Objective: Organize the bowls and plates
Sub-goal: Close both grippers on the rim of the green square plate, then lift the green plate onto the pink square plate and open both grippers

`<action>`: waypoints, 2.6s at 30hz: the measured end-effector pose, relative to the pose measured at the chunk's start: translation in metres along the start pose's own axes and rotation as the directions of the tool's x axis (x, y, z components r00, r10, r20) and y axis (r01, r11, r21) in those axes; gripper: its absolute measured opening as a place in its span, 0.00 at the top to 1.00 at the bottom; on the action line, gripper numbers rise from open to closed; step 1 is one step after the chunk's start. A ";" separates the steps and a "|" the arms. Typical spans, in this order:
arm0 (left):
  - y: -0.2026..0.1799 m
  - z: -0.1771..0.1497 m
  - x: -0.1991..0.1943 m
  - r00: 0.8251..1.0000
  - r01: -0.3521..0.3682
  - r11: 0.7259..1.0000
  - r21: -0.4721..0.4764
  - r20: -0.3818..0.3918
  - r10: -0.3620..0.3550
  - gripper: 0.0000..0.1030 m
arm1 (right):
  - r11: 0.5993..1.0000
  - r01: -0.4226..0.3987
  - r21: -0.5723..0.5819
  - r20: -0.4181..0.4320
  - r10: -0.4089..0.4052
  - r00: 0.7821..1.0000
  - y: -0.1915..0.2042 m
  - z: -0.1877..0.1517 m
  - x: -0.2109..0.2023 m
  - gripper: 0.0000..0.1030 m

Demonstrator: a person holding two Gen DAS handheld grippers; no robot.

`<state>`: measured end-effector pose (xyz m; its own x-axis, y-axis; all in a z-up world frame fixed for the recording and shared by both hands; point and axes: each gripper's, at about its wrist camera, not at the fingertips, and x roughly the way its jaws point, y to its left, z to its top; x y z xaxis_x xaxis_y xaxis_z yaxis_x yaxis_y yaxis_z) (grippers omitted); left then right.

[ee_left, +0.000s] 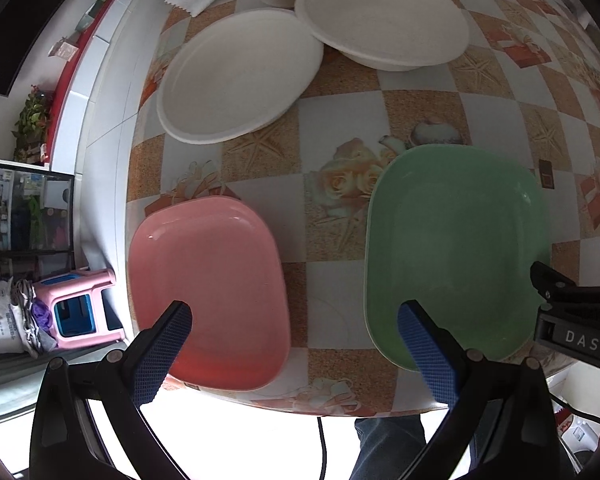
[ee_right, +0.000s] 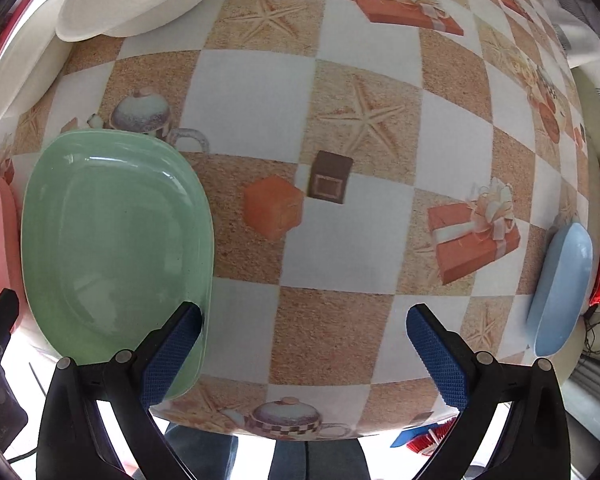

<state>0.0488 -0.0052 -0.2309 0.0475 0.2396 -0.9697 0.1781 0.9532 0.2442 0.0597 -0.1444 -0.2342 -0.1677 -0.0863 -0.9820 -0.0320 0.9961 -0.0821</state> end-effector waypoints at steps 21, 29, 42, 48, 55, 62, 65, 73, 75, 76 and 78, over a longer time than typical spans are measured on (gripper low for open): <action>-0.038 0.043 0.045 0.994 0.100 0.995 -0.023 -0.043 -0.101 0.00 | 0.979 -0.147 0.139 -0.013 0.150 0.989 -0.105 -0.004 0.026 0.00; -0.049 0.049 0.048 0.995 0.095 0.995 0.003 -0.010 -0.095 0.00 | 0.979 -0.154 0.137 -0.019 0.158 0.987 -0.106 -0.006 0.031 0.00; -0.087 0.051 0.025 0.967 0.247 0.969 -0.010 -0.057 -0.247 0.73 | 0.973 -0.231 0.011 -0.011 0.231 0.973 -0.040 0.012 0.019 0.84; -0.094 0.029 0.029 0.971 0.232 0.972 0.045 -0.068 -0.229 0.73 | 0.957 -0.282 0.072 -0.046 0.285 0.957 -0.045 0.008 0.027 0.85; -0.089 0.005 0.033 0.973 0.217 0.975 0.053 -0.090 -0.212 0.73 | 0.963 -0.269 0.029 -0.087 0.270 0.959 -0.022 -0.011 0.023 0.84; -0.053 -0.002 0.024 0.977 0.204 0.979 0.027 -0.059 -0.203 0.73 | 0.963 -0.271 -0.018 -0.082 0.268 0.960 -0.002 -0.004 0.010 0.84; -0.031 -0.001 0.017 0.978 0.203 0.979 0.010 -0.037 -0.203 0.73 | 0.960 -0.278 -0.031 -0.071 0.275 0.959 0.006 0.002 -0.001 0.84; -0.007 -0.011 -0.002 0.983 0.184 0.983 -0.026 -0.001 -0.184 0.73 | 0.959 -0.272 -0.075 -0.042 0.270 0.962 0.044 0.024 -0.024 0.84; -0.005 -0.016 -0.005 0.984 0.181 0.983 -0.040 0.003 -0.181 0.73 | 0.958 -0.273 -0.087 -0.037 0.271 0.962 0.051 0.020 -0.028 0.84; -0.002 -0.017 -0.005 0.984 0.177 0.983 -0.047 0.005 -0.177 0.73 | 0.958 -0.272 -0.095 -0.034 0.270 0.962 0.056 0.022 -0.030 0.84; 0.000 -0.020 -0.014 0.985 0.171 0.983 -0.061 0.007 -0.170 0.73 | 0.956 -0.270 -0.111 -0.028 0.268 0.963 0.065 0.025 -0.032 0.84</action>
<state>0.0286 -0.0052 -0.2176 0.0230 0.0724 -0.9971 0.1230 0.9896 0.0747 0.0877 -0.0763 -0.2119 -0.1974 0.1838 -0.9629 -0.0950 0.9741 0.2054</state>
